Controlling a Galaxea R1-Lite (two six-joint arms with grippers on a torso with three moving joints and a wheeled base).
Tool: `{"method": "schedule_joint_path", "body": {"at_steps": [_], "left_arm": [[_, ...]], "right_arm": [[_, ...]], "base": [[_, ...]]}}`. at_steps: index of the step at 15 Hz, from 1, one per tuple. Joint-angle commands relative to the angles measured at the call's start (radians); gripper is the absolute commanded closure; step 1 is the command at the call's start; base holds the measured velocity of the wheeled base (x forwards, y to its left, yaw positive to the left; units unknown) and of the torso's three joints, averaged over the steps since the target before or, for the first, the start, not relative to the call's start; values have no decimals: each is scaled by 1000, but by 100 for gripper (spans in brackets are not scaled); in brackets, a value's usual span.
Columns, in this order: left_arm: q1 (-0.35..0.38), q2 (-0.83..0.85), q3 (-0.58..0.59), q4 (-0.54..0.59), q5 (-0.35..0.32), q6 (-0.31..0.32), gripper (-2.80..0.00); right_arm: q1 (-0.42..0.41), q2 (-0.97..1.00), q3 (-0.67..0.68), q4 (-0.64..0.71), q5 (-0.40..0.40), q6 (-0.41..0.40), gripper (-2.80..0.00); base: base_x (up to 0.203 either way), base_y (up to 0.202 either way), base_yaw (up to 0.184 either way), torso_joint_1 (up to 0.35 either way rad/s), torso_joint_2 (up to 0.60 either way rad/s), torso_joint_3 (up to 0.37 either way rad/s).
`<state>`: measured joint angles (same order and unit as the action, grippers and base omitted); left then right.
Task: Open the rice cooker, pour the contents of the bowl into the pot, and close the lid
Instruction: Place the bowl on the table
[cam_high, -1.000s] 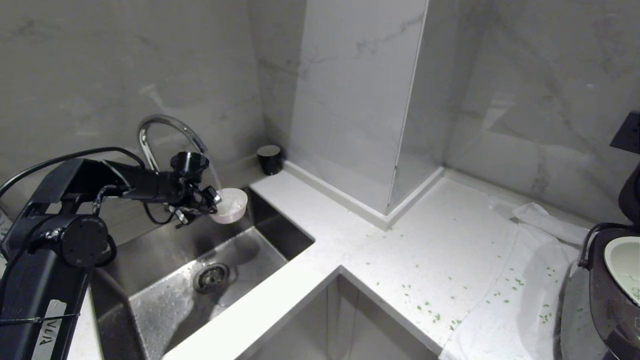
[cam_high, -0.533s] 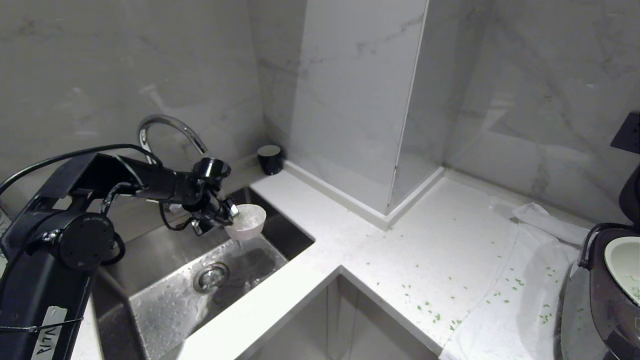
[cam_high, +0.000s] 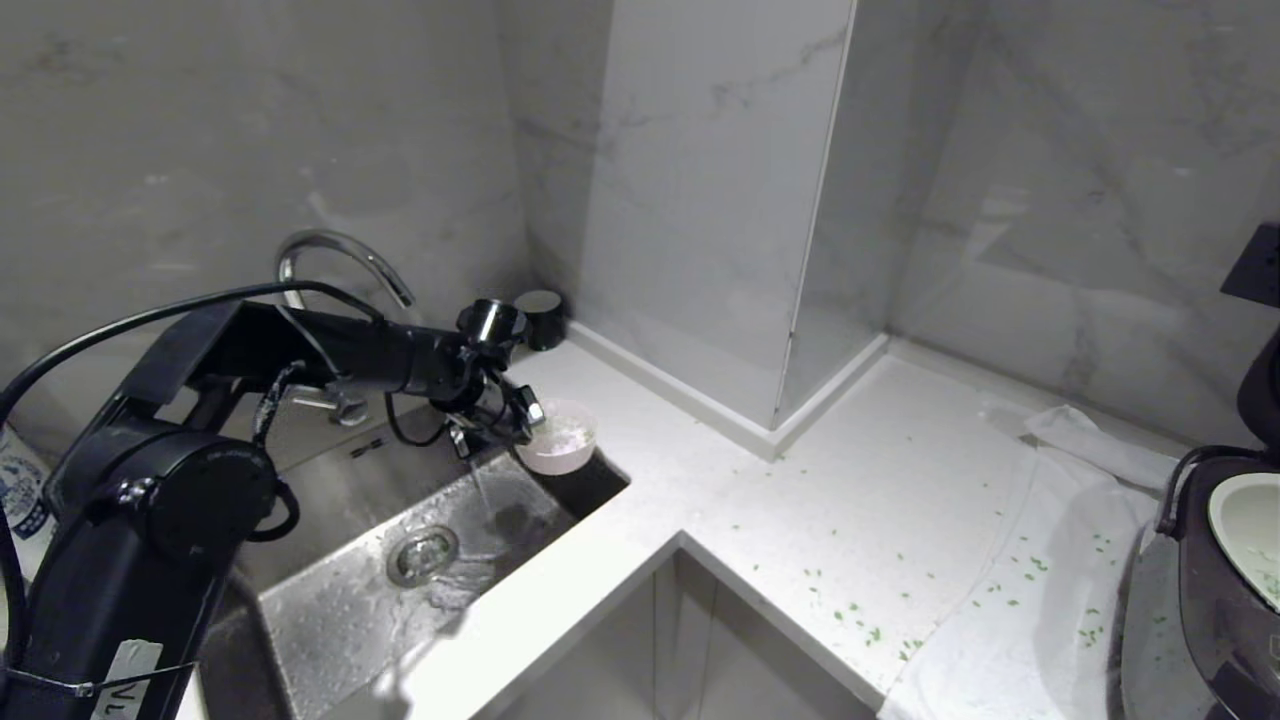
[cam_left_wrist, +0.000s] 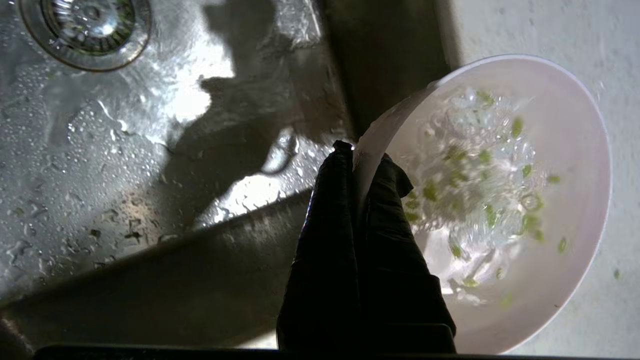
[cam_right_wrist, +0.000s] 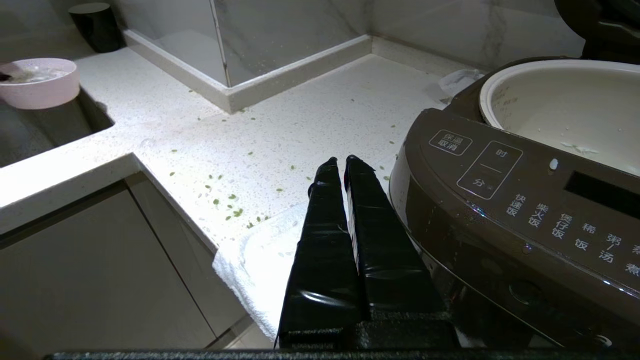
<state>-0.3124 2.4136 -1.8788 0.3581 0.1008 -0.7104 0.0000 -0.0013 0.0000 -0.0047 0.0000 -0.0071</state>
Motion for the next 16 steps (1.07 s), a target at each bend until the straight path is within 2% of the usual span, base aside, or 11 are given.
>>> {"method": "schedule_joint_path", "body": {"at_steps": [1,6,13,16], "left_arm": [[-45,19,-60,32,0,-4,0],[-140,55,-79,-14,0,0,0],[-209,123,-80,-109,-4,2,0],[-246,140,-80,-117,-6,0,0]], "right_arm": [[0,0,2,-1,0,-1,0],[0,0,2,0,0,-1,0],[0,0,2,0,0,-1,0],[0,0,2,0,0,-1,0]], "base": [[0,0,0,0,0,0],[0,0,0,0,0,0],[0,0,0,0,0,0],[0,0,0,0,0,0]]}}
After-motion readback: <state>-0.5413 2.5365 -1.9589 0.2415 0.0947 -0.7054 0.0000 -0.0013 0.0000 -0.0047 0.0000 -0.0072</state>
